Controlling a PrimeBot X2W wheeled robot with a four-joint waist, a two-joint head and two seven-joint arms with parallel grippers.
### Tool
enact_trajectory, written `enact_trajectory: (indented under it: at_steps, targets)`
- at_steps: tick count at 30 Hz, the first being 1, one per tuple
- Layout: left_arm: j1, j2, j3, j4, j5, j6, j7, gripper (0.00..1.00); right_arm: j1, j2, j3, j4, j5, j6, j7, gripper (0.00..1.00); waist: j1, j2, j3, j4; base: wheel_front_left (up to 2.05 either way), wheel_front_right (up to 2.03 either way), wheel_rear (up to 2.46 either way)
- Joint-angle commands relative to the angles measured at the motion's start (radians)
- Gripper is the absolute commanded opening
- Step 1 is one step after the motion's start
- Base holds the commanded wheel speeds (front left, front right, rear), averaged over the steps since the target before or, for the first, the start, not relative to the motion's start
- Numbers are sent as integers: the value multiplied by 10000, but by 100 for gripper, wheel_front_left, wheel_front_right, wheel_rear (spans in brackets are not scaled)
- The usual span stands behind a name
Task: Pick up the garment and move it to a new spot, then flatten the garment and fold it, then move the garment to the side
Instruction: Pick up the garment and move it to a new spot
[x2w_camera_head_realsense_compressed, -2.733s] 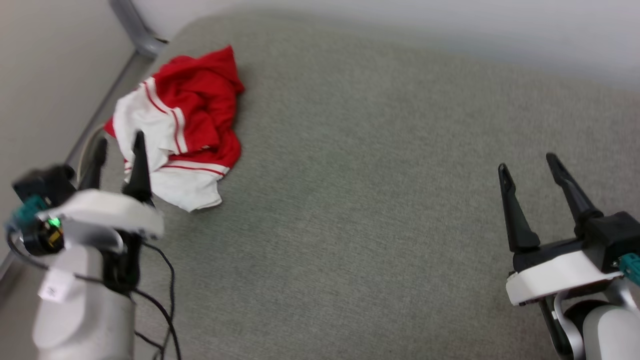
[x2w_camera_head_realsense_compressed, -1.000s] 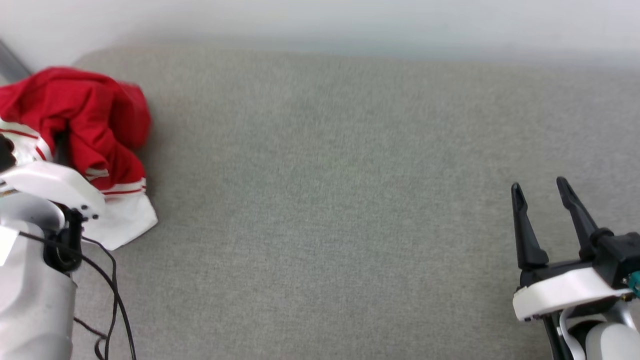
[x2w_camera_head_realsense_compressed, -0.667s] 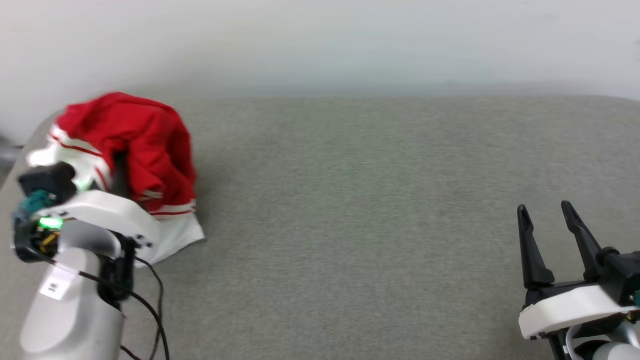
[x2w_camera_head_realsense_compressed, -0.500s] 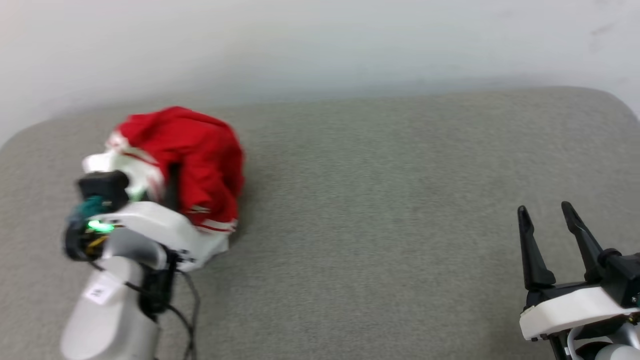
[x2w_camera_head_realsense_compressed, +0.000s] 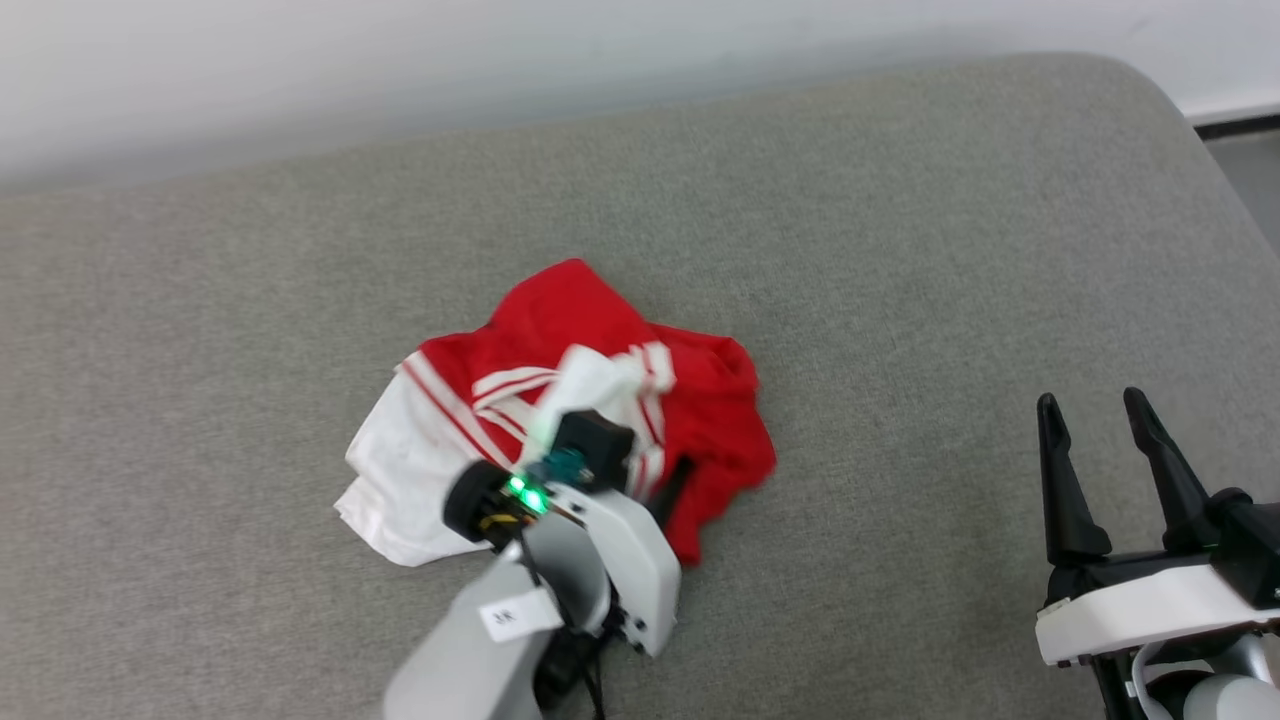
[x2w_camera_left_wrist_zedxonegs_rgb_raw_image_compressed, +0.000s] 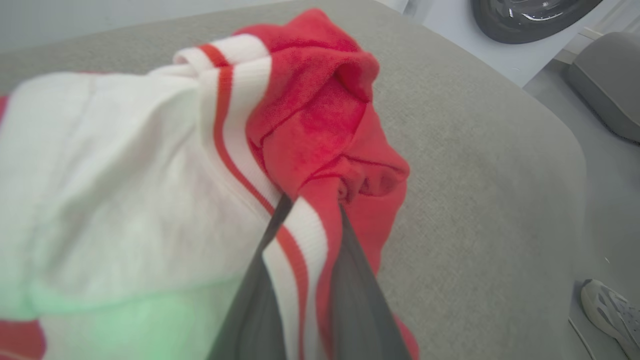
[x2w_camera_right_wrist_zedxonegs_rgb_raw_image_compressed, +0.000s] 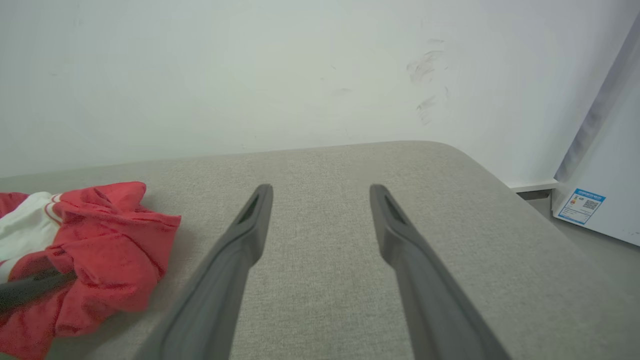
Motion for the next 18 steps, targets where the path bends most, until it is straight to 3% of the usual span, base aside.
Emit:
enact_trajectory:
  at_steps: [1, 6, 7, 8, 9, 18]
  targets:
    - [25, -57, -223, 125, 79, -62, 37, 0, -162, 21, 26, 61, 45, -10, -87, 100, 0, -1, 240, -174, 0, 0, 0]
    - [256, -183, -1171, 623, 36, -167, 263, 0, -200, 20, -29, 292, 87, -10, -332, 100, 0, -1, 413, -102, 0, 0, 0]
    - [260, -192, -1299, 634, 46, -180, 259, 31, -256, 20, -43, 297, -11, -10, -347, 100, 0, -1, 418, -60, 0, 0, 0]
    - [268, -188, -1385, 615, 28, -191, 164, 92, -308, 20, -93, 302, -91, -10, -329, 100, 0, -1, 407, 11, 0, 0, 0]
    - [257, -125, -1423, 589, 50, -195, 43, 100, -322, 20, -117, 322, -67, -10, -310, 100, 0, -1, 374, 72, 0, 0, 0]
    - [823, 99, -1007, -533, 28, 332, -1771, 100, 21, 20, -313, 303, -344, -9, -101, 100, 0, -1, -503, 936, 0, 0, 0]
